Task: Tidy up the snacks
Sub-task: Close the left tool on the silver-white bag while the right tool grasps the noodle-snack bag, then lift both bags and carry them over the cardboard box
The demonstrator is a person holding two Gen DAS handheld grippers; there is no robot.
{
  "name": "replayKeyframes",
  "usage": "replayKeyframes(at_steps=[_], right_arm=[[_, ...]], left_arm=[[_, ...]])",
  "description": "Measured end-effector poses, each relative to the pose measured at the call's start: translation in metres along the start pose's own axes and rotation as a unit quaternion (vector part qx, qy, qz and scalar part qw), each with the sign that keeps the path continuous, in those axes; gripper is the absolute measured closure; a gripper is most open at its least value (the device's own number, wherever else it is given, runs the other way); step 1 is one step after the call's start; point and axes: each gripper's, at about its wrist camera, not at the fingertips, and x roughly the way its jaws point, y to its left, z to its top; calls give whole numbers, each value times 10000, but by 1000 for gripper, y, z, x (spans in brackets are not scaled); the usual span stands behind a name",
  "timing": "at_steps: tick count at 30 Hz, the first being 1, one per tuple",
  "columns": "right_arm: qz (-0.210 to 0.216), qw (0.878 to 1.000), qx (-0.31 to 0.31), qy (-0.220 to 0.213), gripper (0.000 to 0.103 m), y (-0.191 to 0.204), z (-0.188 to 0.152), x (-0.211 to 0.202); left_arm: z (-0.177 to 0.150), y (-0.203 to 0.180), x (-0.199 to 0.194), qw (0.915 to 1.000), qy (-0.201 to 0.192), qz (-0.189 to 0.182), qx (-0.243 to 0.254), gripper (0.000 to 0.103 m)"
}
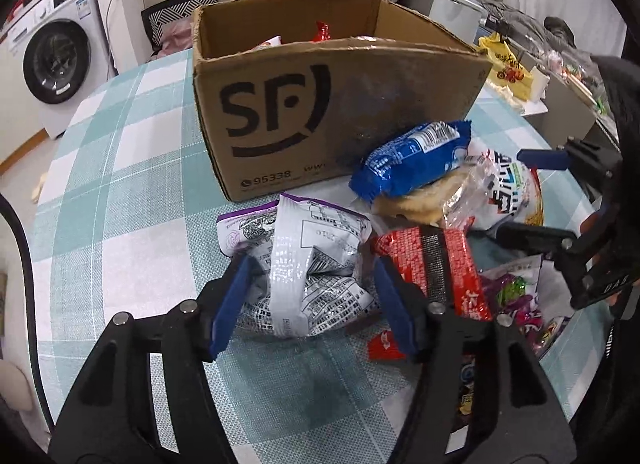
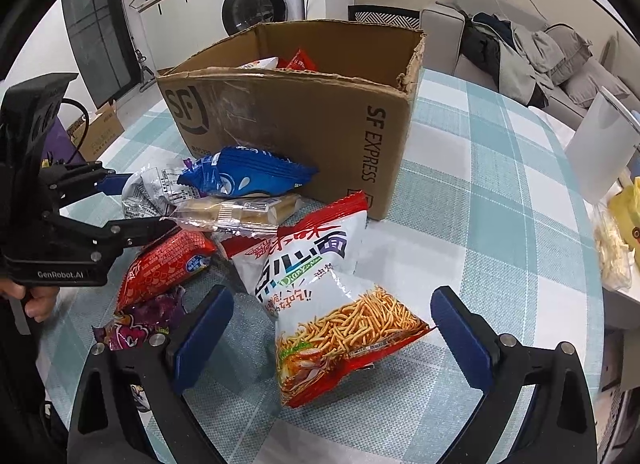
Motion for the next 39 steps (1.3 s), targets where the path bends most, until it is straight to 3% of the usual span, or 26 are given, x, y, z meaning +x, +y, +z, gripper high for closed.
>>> replayKeyframes(at_steps=[7,12,14,29,32,35,39], right_arm=[[-9,10000,7,-42,9,-1,1,-1],[50,9999,-34,-96,9,1,2,-5],[57,9999,-65,-99,9,1,2,-6],[19,10000,43,4,9,-4,1,4],[51,10000,-49,28,14,-2,0,7],[113,9999,-89,-3,30,-4,0,3],[253,9996,-55,-87,34,-9,-1,-1]], left_arm=[[-1,4,5,9999,-103,103,-90,41],[0,5,2,9998,-166,66,-53,58],[1,5,-1,9998,-186,47,-26,60],[4,-4,-33,9983,-447,-374,17,61],[6,-7,-43,9976,-553,-411,45,61],[6,-11,-51,9972,-618,-411,61,61],[7,-15,-61,9967,-699,-419,66,61]])
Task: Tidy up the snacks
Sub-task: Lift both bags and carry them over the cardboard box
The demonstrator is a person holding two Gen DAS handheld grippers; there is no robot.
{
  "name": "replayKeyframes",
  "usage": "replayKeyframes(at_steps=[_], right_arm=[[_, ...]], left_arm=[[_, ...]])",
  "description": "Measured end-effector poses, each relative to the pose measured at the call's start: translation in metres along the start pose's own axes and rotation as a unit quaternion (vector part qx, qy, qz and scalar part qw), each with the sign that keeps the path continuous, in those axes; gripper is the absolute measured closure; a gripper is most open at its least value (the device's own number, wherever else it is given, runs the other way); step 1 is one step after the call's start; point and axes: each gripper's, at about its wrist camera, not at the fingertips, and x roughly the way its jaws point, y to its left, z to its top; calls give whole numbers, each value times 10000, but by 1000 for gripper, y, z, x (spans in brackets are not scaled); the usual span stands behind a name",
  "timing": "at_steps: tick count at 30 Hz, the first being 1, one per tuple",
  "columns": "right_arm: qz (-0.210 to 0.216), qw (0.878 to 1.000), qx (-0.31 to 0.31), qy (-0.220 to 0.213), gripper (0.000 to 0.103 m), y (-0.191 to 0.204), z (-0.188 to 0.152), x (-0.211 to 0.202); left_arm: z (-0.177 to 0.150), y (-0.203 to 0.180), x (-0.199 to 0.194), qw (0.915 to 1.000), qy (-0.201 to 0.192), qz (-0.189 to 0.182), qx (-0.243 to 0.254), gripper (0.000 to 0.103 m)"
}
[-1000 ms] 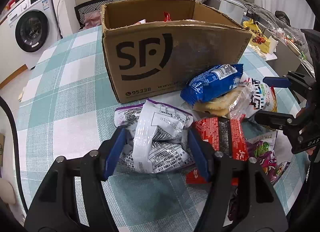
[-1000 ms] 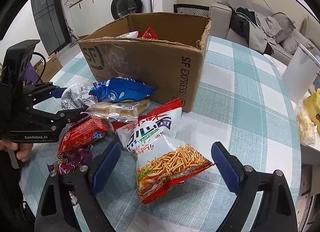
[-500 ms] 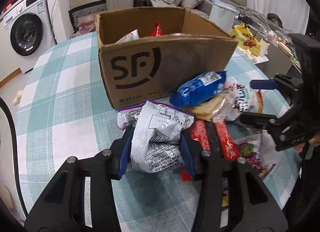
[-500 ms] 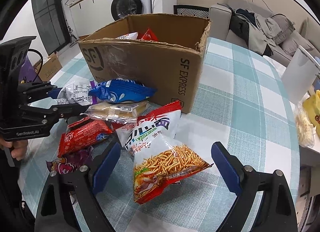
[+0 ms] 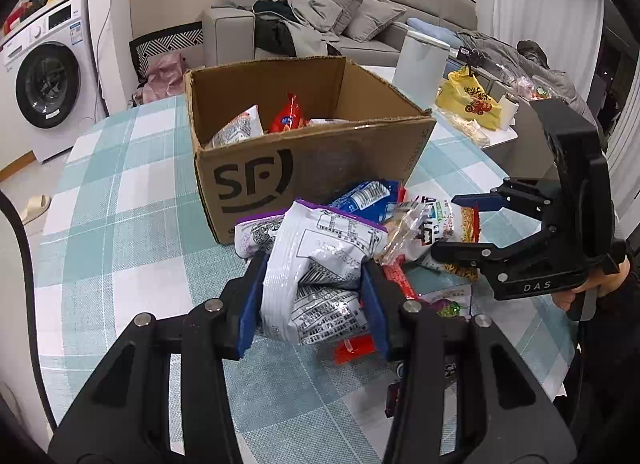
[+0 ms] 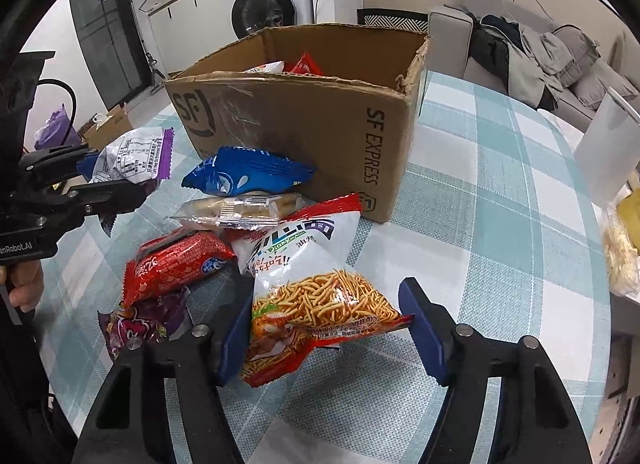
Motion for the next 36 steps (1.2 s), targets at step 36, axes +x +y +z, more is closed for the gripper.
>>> replayKeyframes(at_steps=[36], right_arm=[[117,9926,242,-1186,36,-9,12,-77]], left_arm=[[15,14,-60,9936,-979,86,-560,61]])
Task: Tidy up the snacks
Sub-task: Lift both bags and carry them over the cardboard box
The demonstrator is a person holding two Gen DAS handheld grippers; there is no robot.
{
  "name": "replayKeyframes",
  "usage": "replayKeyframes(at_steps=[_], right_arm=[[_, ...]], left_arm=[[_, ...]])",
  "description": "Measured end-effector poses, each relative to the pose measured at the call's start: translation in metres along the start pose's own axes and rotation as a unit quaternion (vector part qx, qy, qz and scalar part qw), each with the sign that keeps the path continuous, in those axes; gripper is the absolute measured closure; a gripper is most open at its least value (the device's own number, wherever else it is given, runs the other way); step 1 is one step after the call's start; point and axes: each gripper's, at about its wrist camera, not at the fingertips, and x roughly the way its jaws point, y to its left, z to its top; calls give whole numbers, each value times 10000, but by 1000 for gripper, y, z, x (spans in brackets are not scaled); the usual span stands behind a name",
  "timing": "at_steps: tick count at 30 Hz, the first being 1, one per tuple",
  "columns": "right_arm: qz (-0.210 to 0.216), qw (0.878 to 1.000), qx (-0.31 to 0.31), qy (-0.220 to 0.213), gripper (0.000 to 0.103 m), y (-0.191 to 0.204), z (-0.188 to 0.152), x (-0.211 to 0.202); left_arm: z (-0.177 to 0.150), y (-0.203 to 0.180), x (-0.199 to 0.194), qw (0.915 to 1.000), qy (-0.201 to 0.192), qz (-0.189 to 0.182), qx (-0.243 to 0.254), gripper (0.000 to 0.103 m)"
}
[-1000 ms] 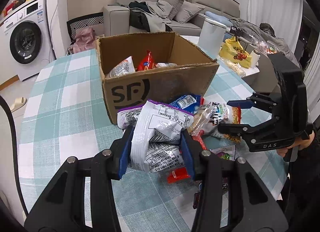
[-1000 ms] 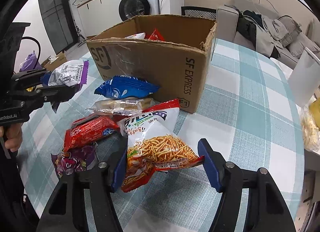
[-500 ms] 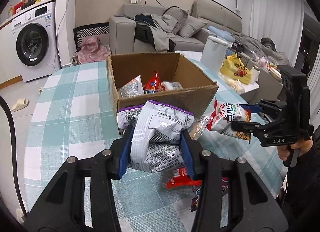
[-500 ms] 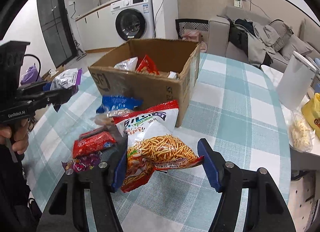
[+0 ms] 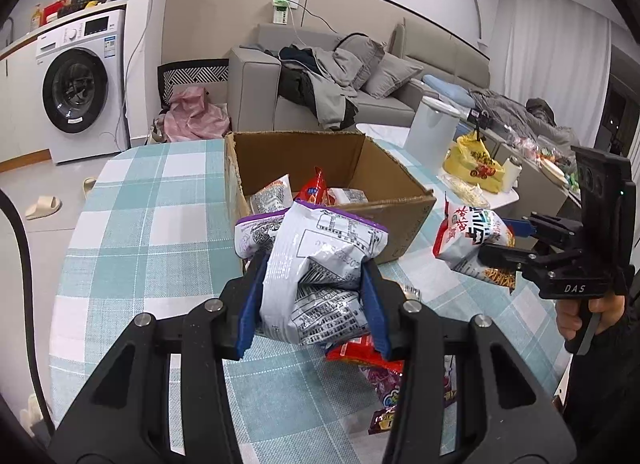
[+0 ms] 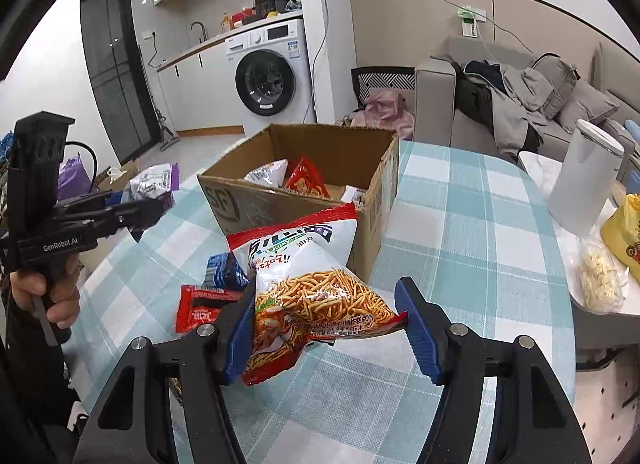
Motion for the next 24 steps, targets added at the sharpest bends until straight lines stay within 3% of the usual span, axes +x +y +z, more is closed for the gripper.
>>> replayKeyframes(at_steps=[12,24], right_arm=[[124,9981,292,-527,36,4,8,-13],[39,9929,824,-857,36,-1,22,-14]], left_arm=[[6,-2,-10,9992,-348,138,-111,61],[23,-11,-1,9985,-457,261,-126,61]])
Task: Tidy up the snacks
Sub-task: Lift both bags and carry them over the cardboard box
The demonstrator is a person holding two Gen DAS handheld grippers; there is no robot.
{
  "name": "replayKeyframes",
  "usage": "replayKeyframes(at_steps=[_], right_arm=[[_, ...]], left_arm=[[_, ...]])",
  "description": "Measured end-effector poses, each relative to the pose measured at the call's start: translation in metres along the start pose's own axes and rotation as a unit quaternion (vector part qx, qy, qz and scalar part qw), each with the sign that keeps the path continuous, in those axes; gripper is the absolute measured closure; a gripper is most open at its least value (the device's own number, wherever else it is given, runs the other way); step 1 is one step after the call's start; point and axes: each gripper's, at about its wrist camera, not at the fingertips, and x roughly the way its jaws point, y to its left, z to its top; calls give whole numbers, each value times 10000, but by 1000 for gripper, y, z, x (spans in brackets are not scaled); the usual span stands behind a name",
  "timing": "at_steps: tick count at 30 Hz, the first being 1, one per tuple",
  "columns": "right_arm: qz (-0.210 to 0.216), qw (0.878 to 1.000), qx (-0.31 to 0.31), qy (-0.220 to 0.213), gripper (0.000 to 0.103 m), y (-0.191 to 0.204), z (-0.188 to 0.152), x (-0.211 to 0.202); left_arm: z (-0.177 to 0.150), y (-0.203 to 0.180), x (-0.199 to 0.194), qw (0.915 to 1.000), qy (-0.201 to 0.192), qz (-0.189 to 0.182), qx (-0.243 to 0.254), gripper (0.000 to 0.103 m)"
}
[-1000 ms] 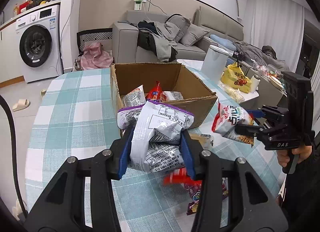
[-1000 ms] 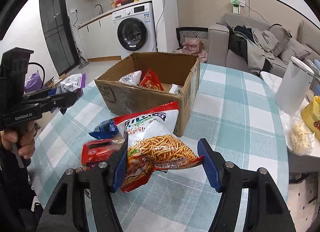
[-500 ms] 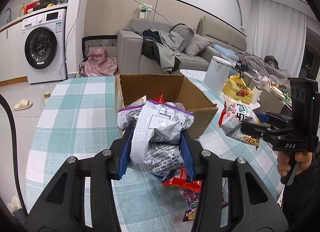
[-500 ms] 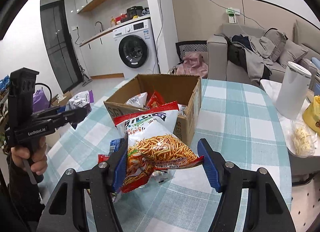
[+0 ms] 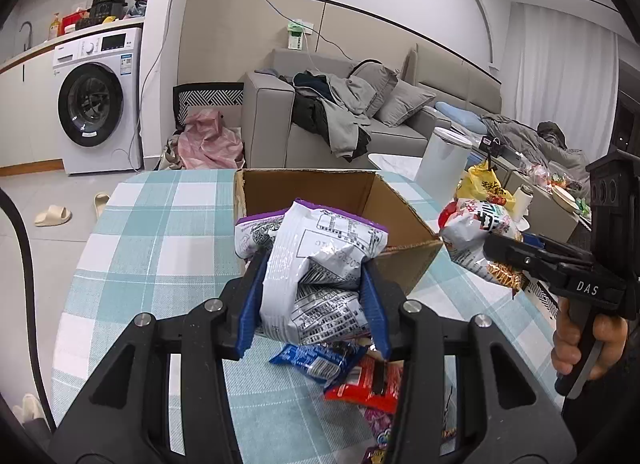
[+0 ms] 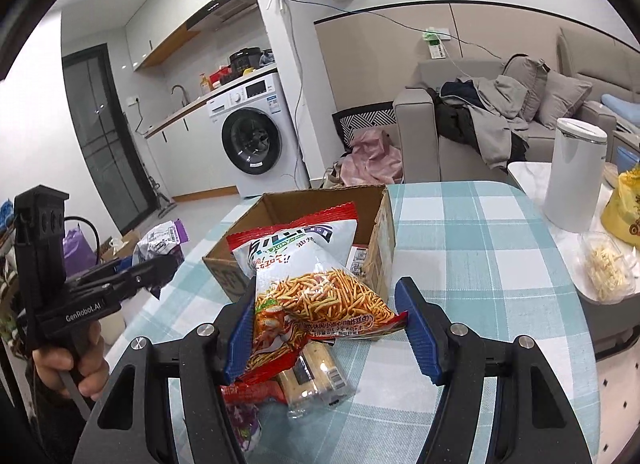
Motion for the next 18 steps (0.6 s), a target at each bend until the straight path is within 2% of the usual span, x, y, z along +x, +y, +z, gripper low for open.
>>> replayKeyframes(at_steps=[18], right_arm=[[17,9973,723,-131,36,-13,27,29]], left_arm=[[35,-2,47,9999,-56,144,7,61]])
